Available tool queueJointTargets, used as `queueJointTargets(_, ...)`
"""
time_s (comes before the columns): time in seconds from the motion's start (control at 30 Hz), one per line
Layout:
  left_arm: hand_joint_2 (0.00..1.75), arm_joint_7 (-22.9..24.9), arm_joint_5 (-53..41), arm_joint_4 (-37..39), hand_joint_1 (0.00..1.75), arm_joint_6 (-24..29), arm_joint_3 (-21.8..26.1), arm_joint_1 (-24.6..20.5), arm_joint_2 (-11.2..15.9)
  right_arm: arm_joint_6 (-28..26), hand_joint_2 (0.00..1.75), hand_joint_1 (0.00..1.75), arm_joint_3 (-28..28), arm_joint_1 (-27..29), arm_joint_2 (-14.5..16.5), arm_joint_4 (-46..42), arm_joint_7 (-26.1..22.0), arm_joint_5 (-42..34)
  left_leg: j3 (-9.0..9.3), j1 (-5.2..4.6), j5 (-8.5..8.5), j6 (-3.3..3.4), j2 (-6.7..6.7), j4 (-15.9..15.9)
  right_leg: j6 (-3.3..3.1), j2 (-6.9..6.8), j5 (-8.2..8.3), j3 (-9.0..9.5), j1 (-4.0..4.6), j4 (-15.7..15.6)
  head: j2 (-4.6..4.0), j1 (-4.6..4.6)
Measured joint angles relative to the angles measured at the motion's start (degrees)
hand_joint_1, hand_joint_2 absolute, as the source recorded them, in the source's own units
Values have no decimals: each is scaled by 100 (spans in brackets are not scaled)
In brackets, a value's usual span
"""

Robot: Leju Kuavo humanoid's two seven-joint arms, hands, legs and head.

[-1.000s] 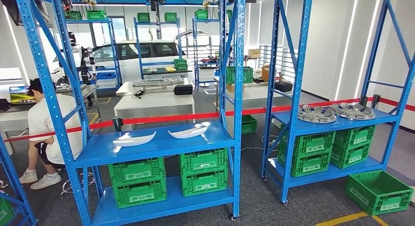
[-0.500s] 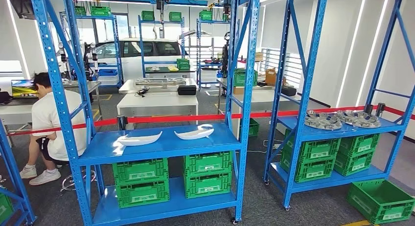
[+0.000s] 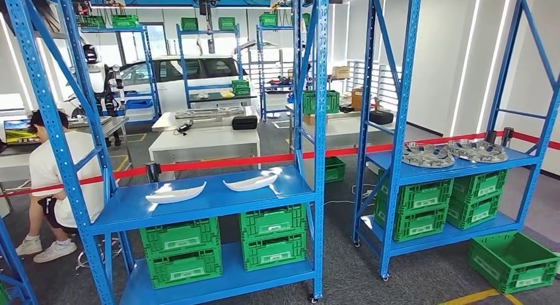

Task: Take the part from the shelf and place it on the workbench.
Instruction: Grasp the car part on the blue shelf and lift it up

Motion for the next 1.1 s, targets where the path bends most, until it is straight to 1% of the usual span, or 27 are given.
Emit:
queueJointTargets(0.03, 0, -1, 0, 69, 0, 0, -1, 49, 8, 1, 0, 0, 0, -34, 0, -67, 1, -1, -10, 0, 132, 5, 1, -57, 5, 24, -24, 31, 0, 0, 0, -4)
queueJointTargets(0.07, 0, -2, 0, 93, 0, 0, -1, 55, 14, 1, 0, 0, 0, -29, 0, -98, 6, -1, 89, 0, 355, 17, 3, -331, 16, 39, -52, 72, 0, 1, 0, -7)
queueJointTargets(0.1, 0, -6, 0, 71, 0, 1, -1, 17, 19, 1, 0, 0, 0, 16, 1, -85, 10, -1, 271, 0, 613, 36, 8, -760, 31, 38, -84, 116, -1, 1, 0, -10)
queueJointTargets(0.13, 0, -11, 0, 13, 0, 0, -1, -70, 21, 1, 0, 0, 0, 97, 1, -33, 15, -1, 457, -10, 800, 60, 14, -1150, 54, 24, -124, 144, 8, 1, 0, -12)
queueJointTargets(0.17, 0, -17, 0, -83, 0, -1, -1, -188, 21, 1, 0, 0, 0, 207, 1, 52, 21, -1, 593, -16, 904, 89, 20, -1423, 81, 9, -159, 163, 14, -2, 0, -11)
queueJointTargets(0.2, 0, -23, -1, -213, 0, -1, -2, -327, 18, 1, 0, 0, 1, 337, 1, 175, 24, -1, 669, -27, 938, 118, 23, -1568, 108, -7, -185, 173, 18, -8, 0, -9)
queueJointTargets(0.3, 0, -34, 0, -752, 0, 0, -2, -804, -5, 1, 0, 0, 4, 801, 4, 671, 27, -2, 708, -30, 914, 212, -7, -1630, 200, -46, -231, 222, 21, -22, 0, -2)
queueJointTargets(0.33, 0, -39, 0, -951, 0, -1, -2, -960, -13, 1, 0, 0, 4, 962, 5, 852, 28, -2, 732, -15, 911, 244, -24, -1657, 229, -62, -281, 204, 25, 56, 0, 0)
queueJointTargets(0.37, 0, -44, -1, -1147, 0, -1, -1, -1114, -19, 2, 0, 0, 5, 1109, 4, 1036, 29, -2, 759, 3, 907, 273, -43, -1681, 256, -75, -383, 116, 27, 250, 0, 4)
queueJointTargets(0.4, 0, -48, 0, -1339, 0, -1, -1, -1263, -20, 3, 0, 0, 5, 1256, 2, 1227, 31, -2, 780, 12, 896, 294, -62, -1689, 277, -82, -530, -74, 15, 594, 0, 8)
queueJointTargets(0.47, 0, -51, 1, -1671, 0, 0, 1, -1514, -13, 5, 0, 0, 6, 1497, -3, 1571, 34, -1, 804, 10, 852, 315, -108, -1682, 308, -91, -811, -600, -2, 1413, 0, 15)
queueJointTargets(0.5, 0, -52, 1, -1792, 0, 0, 2, -1594, -10, 3, 0, 0, 5, 1596, -5, 1700, 37, -1, 827, 8, 824, 314, -134, -1678, 316, -92, -832, -804, -8, 1675, 0, 19)
queueJointTargets(0.53, 0, -52, 1, -1870, 0, -1, 2, -1634, -8, 2, 0, 0, 5, 1658, -7, 1782, 37, -1, 862, 8, 795, 308, -156, -1675, 316, -95, -726, -889, -9, 1700, 0, 24)
queueJointTargets(0.57, 0, -50, 1, -1902, 0, -1, 2, -1637, -8, -1, 0, 0, 4, 1674, -8, 1823, 35, -1, 910, 8, 760, 298, -168, -1674, 308, -102, -503, -844, -9, 1474, 0, 28)
queueJointTargets(0.6, 0, -46, 0, -1889, 0, 0, 2, -1601, -10, -3, 0, 0, 4, 1642, -8, 1821, 30, -1, 958, 9, 721, 284, -167, -1673, 294, -116, -223, -694, -10, 1061, 0, 32)
queueJointTargets(0.63, 0, -39, 0, -1831, 0, 0, 2, -1531, -13, -4, 0, 0, 4, 1561, -9, 1779, 25, -1, 998, 2, 673, 264, -151, -1674, 275, -136, -7, -519, -5, 660, 0, 33)
queueJointTargets(0.67, 0, -31, 0, -1741, 0, 1, 2, -1436, -14, -5, 0, 0, 4, 1446, -9, 1706, 19, -1, 1027, -4, 625, 240, -132, -1673, 252, -151, 137, -370, 2, 338, 0, 32)
queueJointTargets(0.7, 0, -24, 0, -1618, 0, 1, 2, -1317, -16, -4, 0, 0, 4, 1314, -8, 1593, 14, -1, 1042, -8, 587, 214, -113, -1676, 225, -161, 183, -285, 13, 169, 0, 28)
queueJointTargets(0.77, 0, -14, 0, -1307, 0, 0, 2, -1040, -21, -1, 0, 0, 5, 1013, -5, 1290, 7, -1, 1076, -12, 544, 157, -87, -1698, 165, -147, 145, -265, 34, 123, 0, 23)
queueJointTargets(0.83, 0, -8, 0, -946, 0, 0, 2, -711, -27, 1, 0, 0, 5, 697, 5, 913, 1, -1, 1113, -12, 488, 95, -63, -1657, 95, -114, 128, -208, 13, 75, 3, 25)
queueJointTargets(0.87, 0, -6, -1, -756, 0, 0, 1, -554, -30, 1, 0, 0, 4, 537, 8, 719, -2, -1, 1057, -14, 402, 64, -50, -1497, 59, -94, 118, -163, -2, 48, 3, 20)
queueJointTargets(0.9, 0, -5, -1, -563, 0, -1, 1, -407, -28, 0, 0, 0, 4, 388, 11, 528, -3, -1, 904, -7, 271, 38, -41, -1201, 30, -74, 99, -118, -15, 31, 3, 16)
queueJointTargets(0.97, 0, -2, 0, -217, 0, -1, 0, -168, -16, -1, 0, 0, 1, 136, 8, 203, -1, -1, 385, -1, -13, 0, -27, -369, 1, -19, 35, -54, -9, 28, 1, 3)
queueJointTargets(1.0, 0, -1, 0, -91, 0, 0, 0, -71, -6, -1, 0, 0, 1, 55, 8, 84, 0, -1, 149, 2, -47, -9, -25, -59, 0, 11, -3, -16, -6, 28, 2, 2)
queueJointTargets(1.03, 0, 0, 0, -10, 0, 0, 0, -4, 3, -1, 0, 0, 0, 14, 7, 5, 2, -1, 14, 1, 50, -10, -23, 40, 5, 37, -45, 35, -4, 28, 2, -2)
queueJointTargets(1.07, 0, -2, -1, 30, 0, 0, 0, 20, 10, 0, 0, 0, 0, 15, 7, -36, 7, -1, -4, 1, 266, -2, -22, -99, 15, 53, -92, 100, -4, 28, 2, -4)
queueJointTargets(1.1, 0, -5, -1, 17, 0, -1, 0, -6, 15, 1, 0, 0, 0, 60, 7, -30, 12, -1, 94, 1, 558, 13, -16, -456, 29, 53, -143, 169, -5, 27, 2, -7)
